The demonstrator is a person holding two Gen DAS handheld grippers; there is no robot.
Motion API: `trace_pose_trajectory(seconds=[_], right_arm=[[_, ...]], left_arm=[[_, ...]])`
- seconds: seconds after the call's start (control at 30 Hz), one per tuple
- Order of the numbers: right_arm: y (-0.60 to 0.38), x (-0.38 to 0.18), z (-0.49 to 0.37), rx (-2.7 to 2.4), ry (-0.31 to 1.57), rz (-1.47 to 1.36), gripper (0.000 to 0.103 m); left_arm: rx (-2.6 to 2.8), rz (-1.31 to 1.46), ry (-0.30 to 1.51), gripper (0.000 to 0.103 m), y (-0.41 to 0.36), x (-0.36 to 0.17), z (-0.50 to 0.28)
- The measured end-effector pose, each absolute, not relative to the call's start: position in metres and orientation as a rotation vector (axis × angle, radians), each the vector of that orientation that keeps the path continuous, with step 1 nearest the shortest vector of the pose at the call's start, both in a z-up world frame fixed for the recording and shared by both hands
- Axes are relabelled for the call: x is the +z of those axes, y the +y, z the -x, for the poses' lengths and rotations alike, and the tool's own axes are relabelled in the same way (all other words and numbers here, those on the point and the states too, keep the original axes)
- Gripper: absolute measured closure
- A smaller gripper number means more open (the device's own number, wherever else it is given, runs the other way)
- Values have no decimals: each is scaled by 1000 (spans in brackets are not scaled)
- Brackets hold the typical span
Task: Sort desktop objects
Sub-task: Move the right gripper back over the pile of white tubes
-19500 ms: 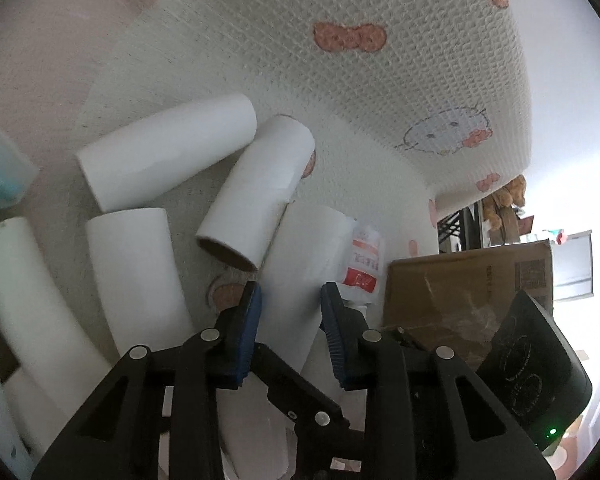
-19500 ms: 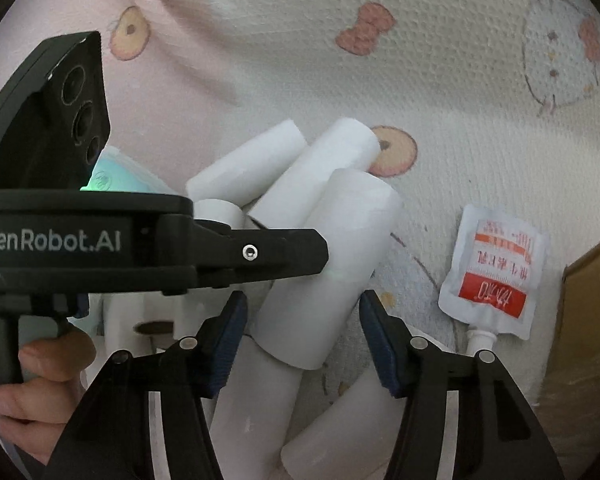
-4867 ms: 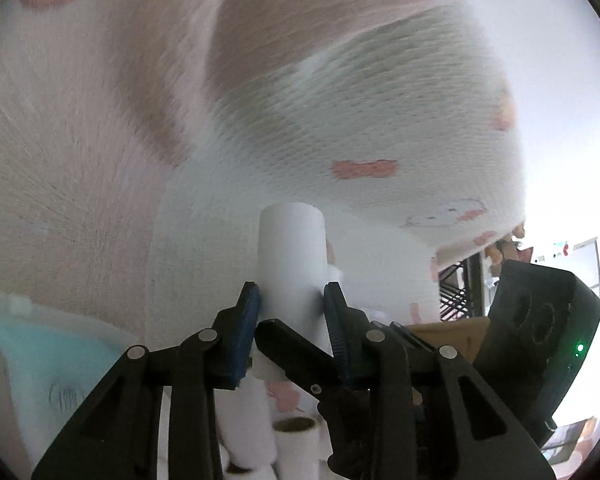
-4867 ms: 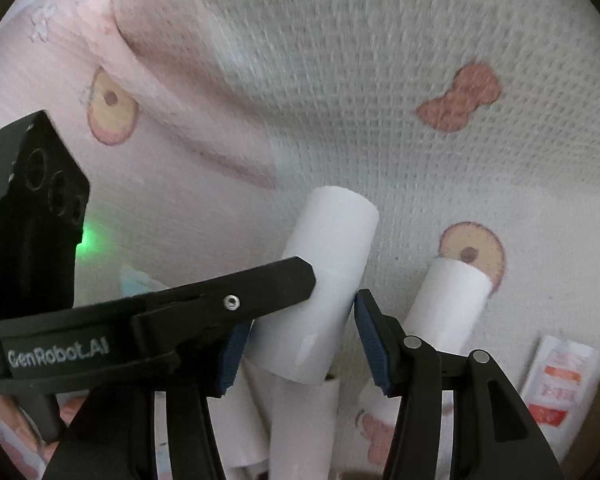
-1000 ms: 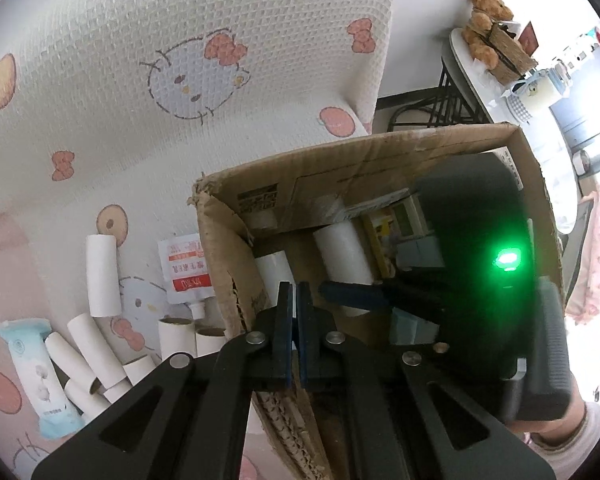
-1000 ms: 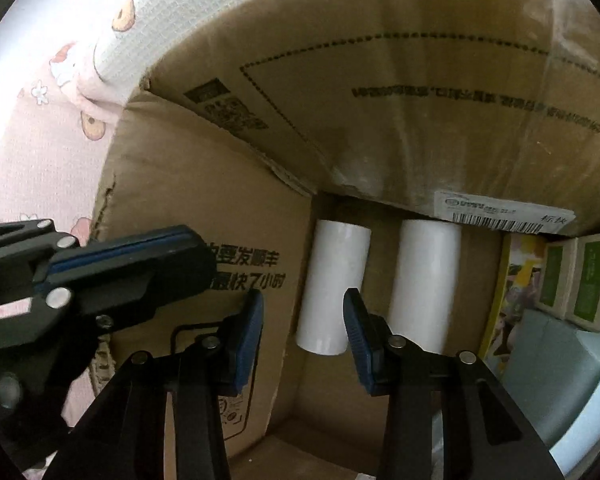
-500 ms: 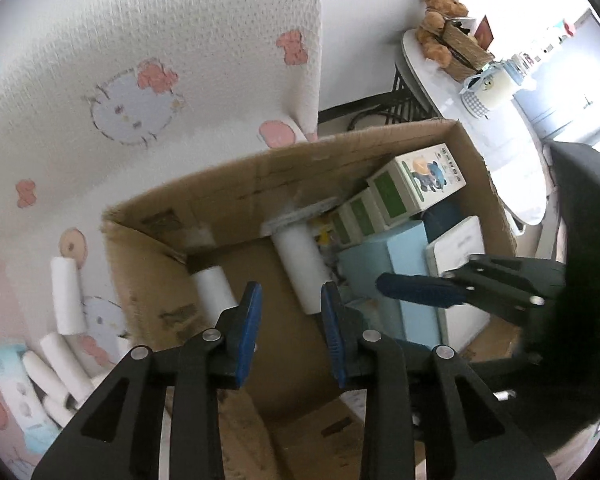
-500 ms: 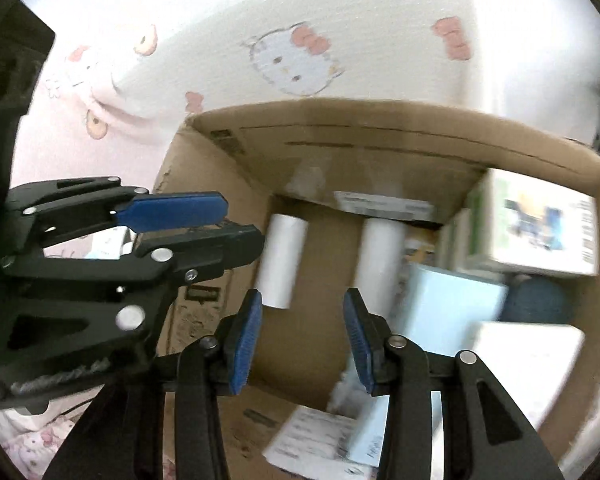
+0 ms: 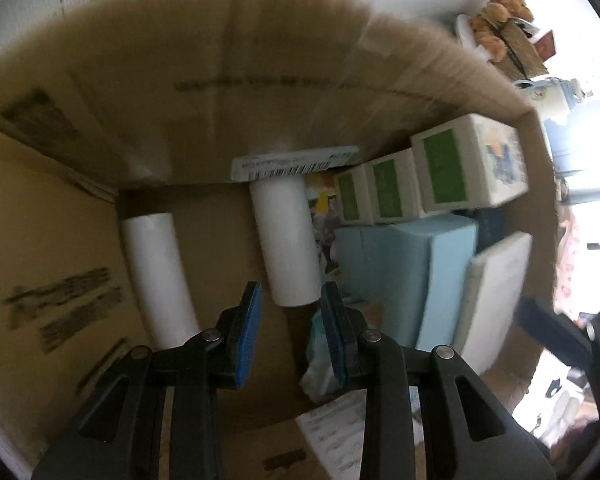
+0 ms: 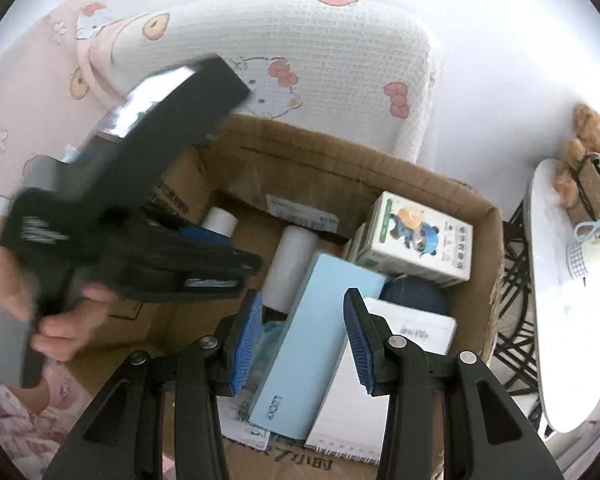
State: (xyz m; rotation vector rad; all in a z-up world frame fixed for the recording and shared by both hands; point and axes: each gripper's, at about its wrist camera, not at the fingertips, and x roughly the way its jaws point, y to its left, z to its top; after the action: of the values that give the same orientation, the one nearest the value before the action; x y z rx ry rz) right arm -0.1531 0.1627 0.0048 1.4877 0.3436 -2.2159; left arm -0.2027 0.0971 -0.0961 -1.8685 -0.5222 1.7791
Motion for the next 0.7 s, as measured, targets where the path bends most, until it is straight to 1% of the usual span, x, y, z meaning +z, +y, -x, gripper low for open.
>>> trace_pose_trajectory(seconds=[0.13,0.27,0.37,0.6,0.7], right_arm=[[169,0,160,-2221,314,-1507,64],[176,1,162,-2231,265,-1500,64],[178,3,164,-2230,251,-1484,64],[176,1,172,-2213,229,-1491,64],[176,-5,178,-2198,190,-1503,64]], left_arm=[[1762,1895,-568,69,105,-114,206],[1731,1937,-552,69,113,-130,205],[1680,1964,-579,69,118,-141,206],[1630,1964,-630,69,121,-147,204],[1626,1957,-592,69,123,-144,200]])
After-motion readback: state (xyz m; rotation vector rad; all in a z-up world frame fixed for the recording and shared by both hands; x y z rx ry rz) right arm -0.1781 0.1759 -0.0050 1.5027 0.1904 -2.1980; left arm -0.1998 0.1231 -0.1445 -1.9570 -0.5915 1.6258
